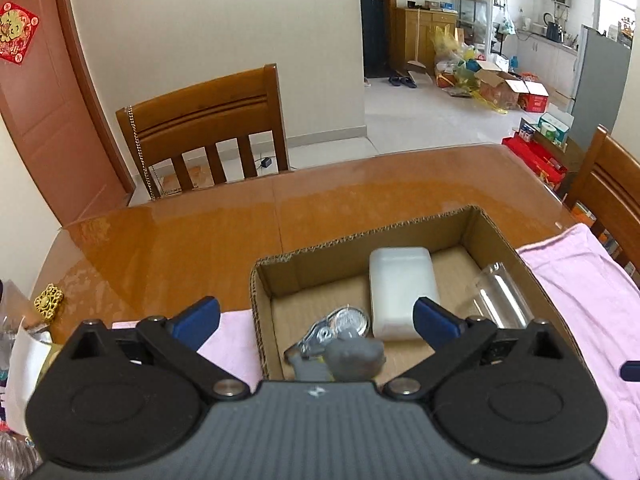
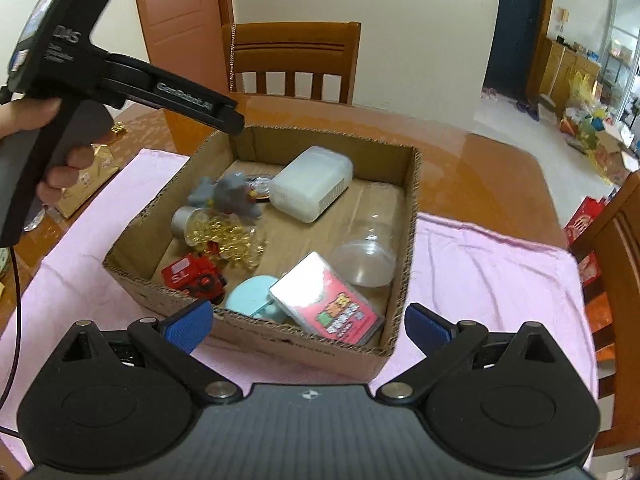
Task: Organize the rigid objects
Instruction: 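Carry the grey toy and pink card pack into the box and release both, then move both tools back toward the black power bank and red-button robot toy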
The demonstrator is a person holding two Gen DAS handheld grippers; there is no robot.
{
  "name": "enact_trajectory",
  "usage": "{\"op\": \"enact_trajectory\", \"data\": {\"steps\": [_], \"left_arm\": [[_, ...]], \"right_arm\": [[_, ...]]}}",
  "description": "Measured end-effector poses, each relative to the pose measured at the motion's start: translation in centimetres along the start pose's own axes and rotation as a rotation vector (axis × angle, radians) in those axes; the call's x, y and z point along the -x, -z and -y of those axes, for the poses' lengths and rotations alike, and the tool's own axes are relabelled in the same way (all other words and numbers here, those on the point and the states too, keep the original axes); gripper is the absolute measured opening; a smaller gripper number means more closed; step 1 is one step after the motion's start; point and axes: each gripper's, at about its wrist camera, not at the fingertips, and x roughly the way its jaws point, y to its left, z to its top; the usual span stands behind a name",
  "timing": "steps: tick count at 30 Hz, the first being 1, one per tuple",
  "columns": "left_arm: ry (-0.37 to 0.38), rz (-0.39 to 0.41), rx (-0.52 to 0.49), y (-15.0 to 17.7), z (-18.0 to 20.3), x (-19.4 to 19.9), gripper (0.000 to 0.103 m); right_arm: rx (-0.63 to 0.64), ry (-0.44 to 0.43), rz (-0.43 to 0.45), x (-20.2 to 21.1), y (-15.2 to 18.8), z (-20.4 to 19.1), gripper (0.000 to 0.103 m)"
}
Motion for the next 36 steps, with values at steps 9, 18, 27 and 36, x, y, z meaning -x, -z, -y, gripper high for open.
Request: {"op": "enact_trajectory", "data": {"steps": [9,18,27,36], "left_arm": [[-0.028,0.023,0.034,3.1,-0.7,4.8,0.102],[-0.061,0.012,0.104,7.6,-0.8,8.0,0.102],[-0.124,-0.049,0.163,14.8,-1.2,8.0,0.102],[-0.117,-0.104,0.216,17.7,-1.1,7.7,0.102]], "right_arm": [[0.01,-0.001,-0.022,0.0,1.1,-1.7,0.103],[-0.005,0.004,-0.027,0.5,2.3,-2.8,0.103],[0.054,0.011,-0.084,-2.4,7.1,-5.0,0.103],[0.05,0.07,-0.118,-6.5,8.6,-8.2,0.103]]}}
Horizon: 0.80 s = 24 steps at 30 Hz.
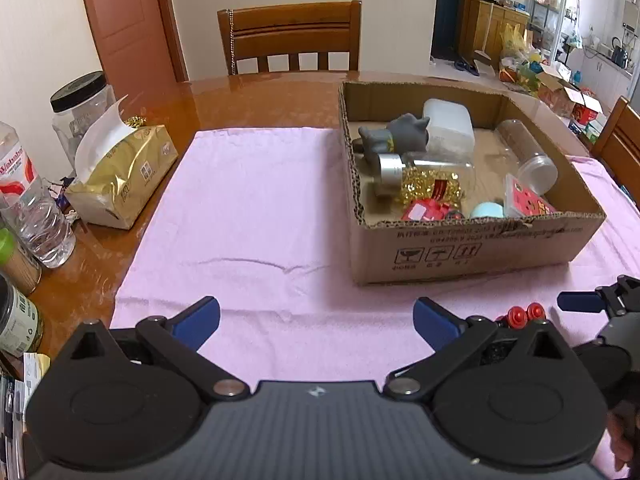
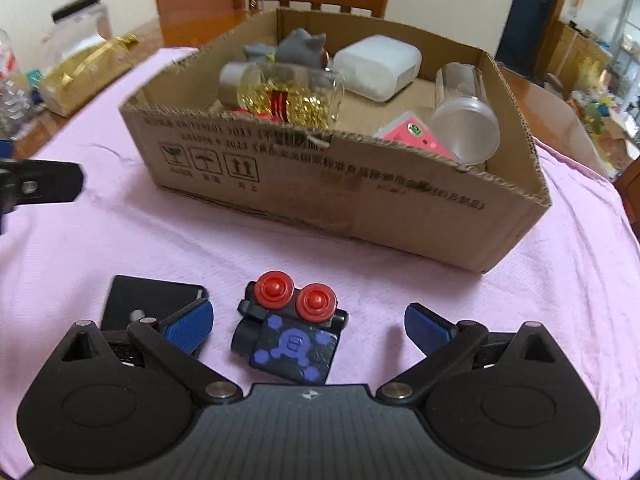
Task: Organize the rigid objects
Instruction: 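Move both tools back toward the black power bank and red-button robot toy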
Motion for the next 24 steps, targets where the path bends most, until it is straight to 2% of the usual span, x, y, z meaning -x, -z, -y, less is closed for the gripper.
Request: {"op": "enact_trajectory", "data": {"steps": [5,12,18,24], "left_arm": [[0.016,-0.019,-0.02,0.4,0.7,-0.4,0.102],[0.062,-0.069,-0.055,1.3,2.7,-1.8,0.102],[0.121,-0.102,-0.092,2.2,5.1,-3.1,0.102],[0.14,-0.133,-0.096,3.0,6.2,-4.7,0.102]], "right_arm": [[-0.046,0.07,-0.004,-0.2,0.3,0.8,0.103],[-0.156,0.061,-0.039,0.2,1.7,4.7,0.103],[-0.125,0.043,-0.028,0.5,2.7,6.1,0.103],[-0.094,0.026,-0.014,0.7,3.0,6.4,0.103]]}}
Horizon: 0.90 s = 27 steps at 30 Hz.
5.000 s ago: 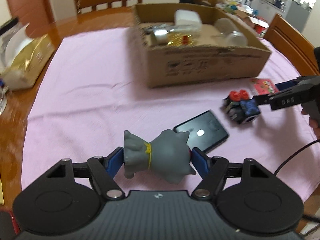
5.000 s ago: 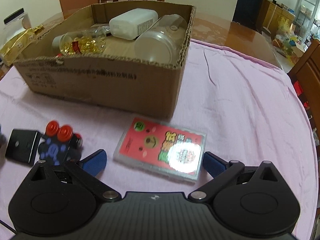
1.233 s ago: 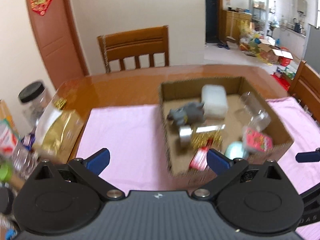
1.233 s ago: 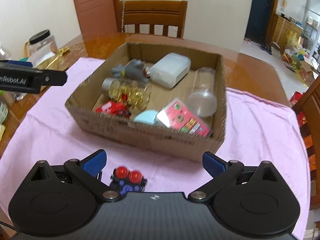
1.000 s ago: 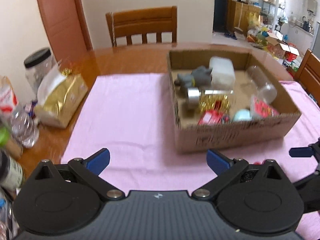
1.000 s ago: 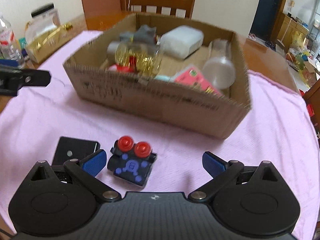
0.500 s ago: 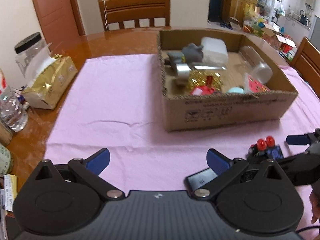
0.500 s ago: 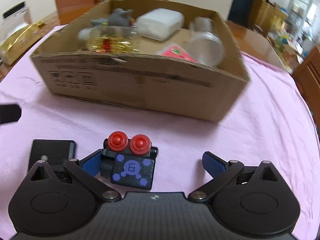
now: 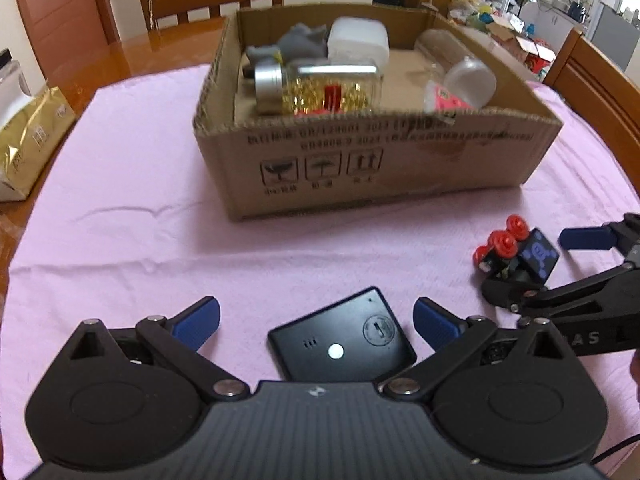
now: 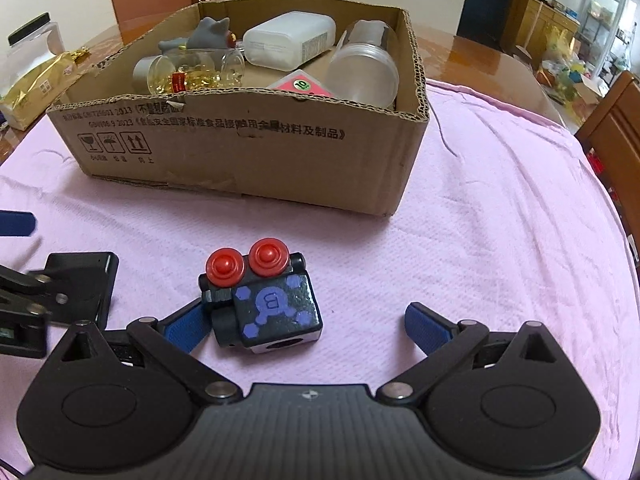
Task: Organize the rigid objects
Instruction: 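Move both tools back toward the black power bank and red-button robot toy, then grasp the black power bank with the left gripper while the right gripper grasps the robot toy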
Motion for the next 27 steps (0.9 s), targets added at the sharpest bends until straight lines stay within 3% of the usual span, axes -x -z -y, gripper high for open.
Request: {"op": "enact_trajectory", "data": {"steps": [11,15,19,24,27], "left_arm": [[-0.01,-0.033,0.032,2.0,-1.5,0.5,0.102],[-0.017,-0.033,-0.027,2.3,-1.1,0.5,0.102],[0.021,-0.023,-0.1,1.7,-0.5,0.2,0.102],[0.086,-0.013,-0.19,1.2,-0.1,0.1,0.093],[0.111,-0.009,-0.233,1.0,0.2,0.3,0.082]], "right_arm": [[0.025,-0.016,0.009,0.1,0.0,0.2,0.103],[0.03,-0.019,0.013,0.1,0.0,0.2,0.103],[0.035,-0.022,0.015,0.1,0.1,0.3,0.103],[0.049,-0.032,0.016,0.3,0.2,0.4,0.103],[0.063,-0.042,0.012,0.4,0.4,0.4,0.103]]}}
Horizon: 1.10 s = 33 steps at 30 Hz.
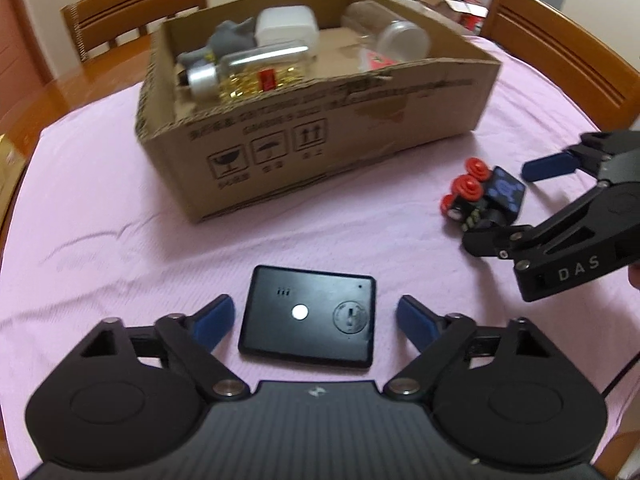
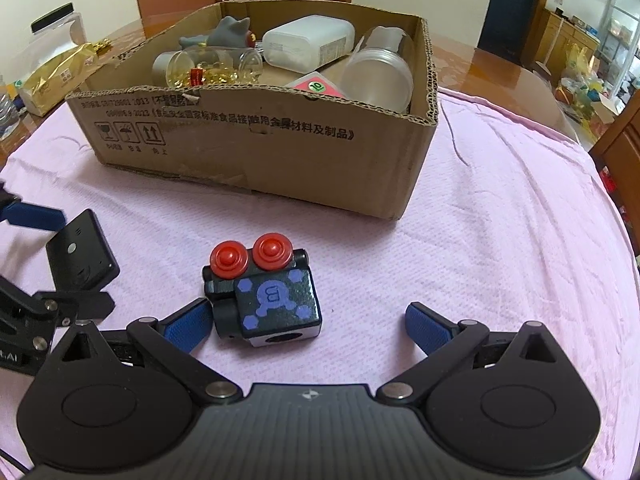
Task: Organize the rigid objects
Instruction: 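Grasp the black power bank with the left gripper while the right gripper grasps the robot toy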
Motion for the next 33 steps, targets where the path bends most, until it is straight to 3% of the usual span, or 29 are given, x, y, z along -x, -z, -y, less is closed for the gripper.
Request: {"op": "enact_trajectory", "data": {"steps": [2,18,26,30,33], "left_arm": [[0.008,0.003,-0.013,-0.2,0.1,0.2,0.07],[0.043,0.026,-0.059,0.1,-0.3,0.2,0.071],[0.033,0.016,-0.048,-0.1,-0.3,0.2,0.071],[0.015,-0.002,-0.03,-0.4,-0.2,0.0,0.072],[0.005,-0.014,-0.023,-0.6,-0.1,-0.2,0.072]], "right_arm": [[0.01,-0.007,-0.003,0.1,0.1,-0.1,0.103],[0.124,-0.079,-0.003,0.1,-0.2,-2.3,0.103],[0.165,-0.103,-0.001,0.5,-1.2,-2.1,0.08],[0.196,-0.123,0.01,0.7,-1.4,-1.6,0.062],[0.223,-0.144,0.01,0.7,-1.5,-1.2,0.059]]}}
